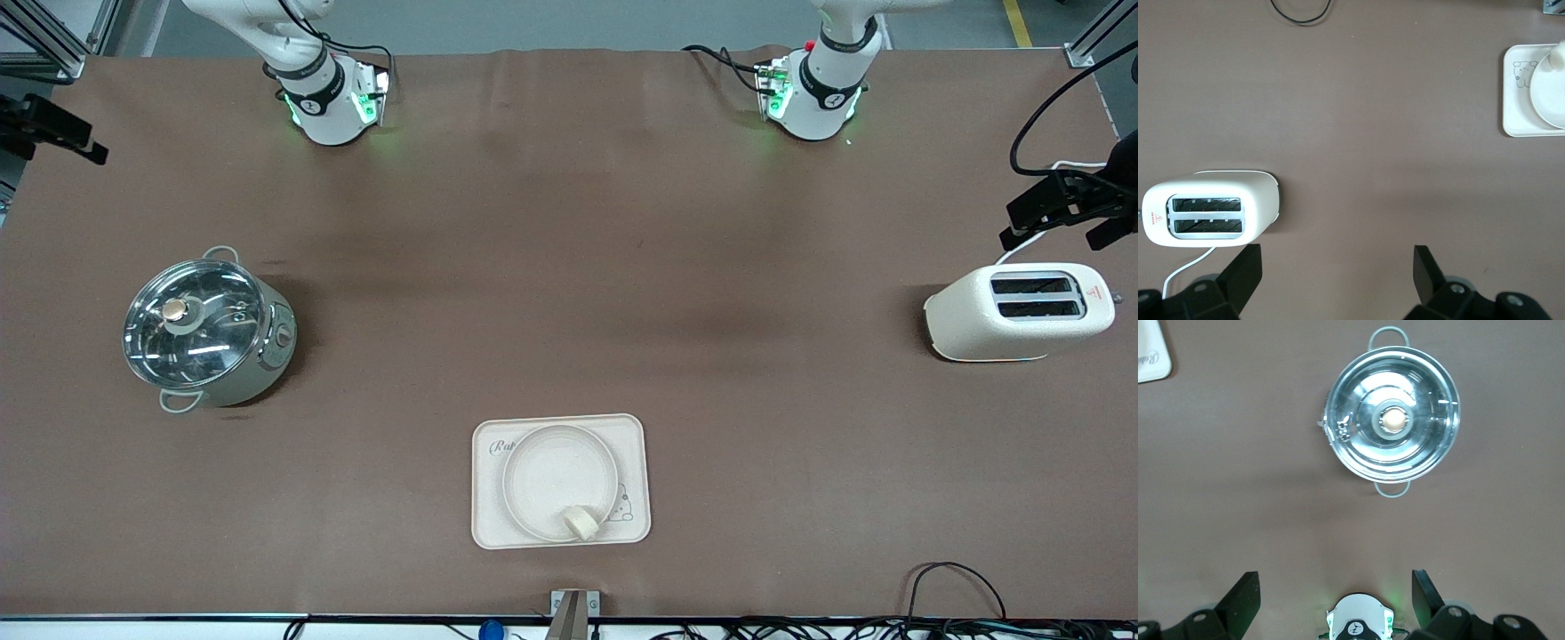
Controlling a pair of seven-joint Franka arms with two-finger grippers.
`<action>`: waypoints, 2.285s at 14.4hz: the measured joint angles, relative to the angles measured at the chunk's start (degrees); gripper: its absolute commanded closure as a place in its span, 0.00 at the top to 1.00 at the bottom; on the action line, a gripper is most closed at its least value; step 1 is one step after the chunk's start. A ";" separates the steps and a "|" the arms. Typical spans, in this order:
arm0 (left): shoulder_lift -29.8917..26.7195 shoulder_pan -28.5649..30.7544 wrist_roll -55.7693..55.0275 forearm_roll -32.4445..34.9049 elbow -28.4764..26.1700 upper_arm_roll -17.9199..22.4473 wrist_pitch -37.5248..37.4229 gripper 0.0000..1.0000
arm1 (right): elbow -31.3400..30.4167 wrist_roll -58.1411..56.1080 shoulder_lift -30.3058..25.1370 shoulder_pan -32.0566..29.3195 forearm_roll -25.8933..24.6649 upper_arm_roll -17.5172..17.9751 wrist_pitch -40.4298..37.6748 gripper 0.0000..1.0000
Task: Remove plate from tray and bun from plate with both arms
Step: 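Reach the right gripper to the rim of the white plate on the tray, then grasp the plate rim with the right gripper and lift it off the tray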
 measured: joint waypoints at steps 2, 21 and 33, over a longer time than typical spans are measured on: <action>0.00 0.78 0.40 0.00 0.00 0.04 0.00 1.00 | -0.20 0.20 -0.07 1.19 0.03 0.94 2.02 1.00; 0.28 0.75 0.31 0.00 0.25 0.01 -0.02 1.00 | 5.11 13.36 42.03 16.70 27.39 2.09 51.73 1.00; 0.45 0.73 0.32 0.00 0.21 -0.03 -0.14 1.00 | 33.88 31.80 70.59 28.61 27.41 1.81 60.18 0.94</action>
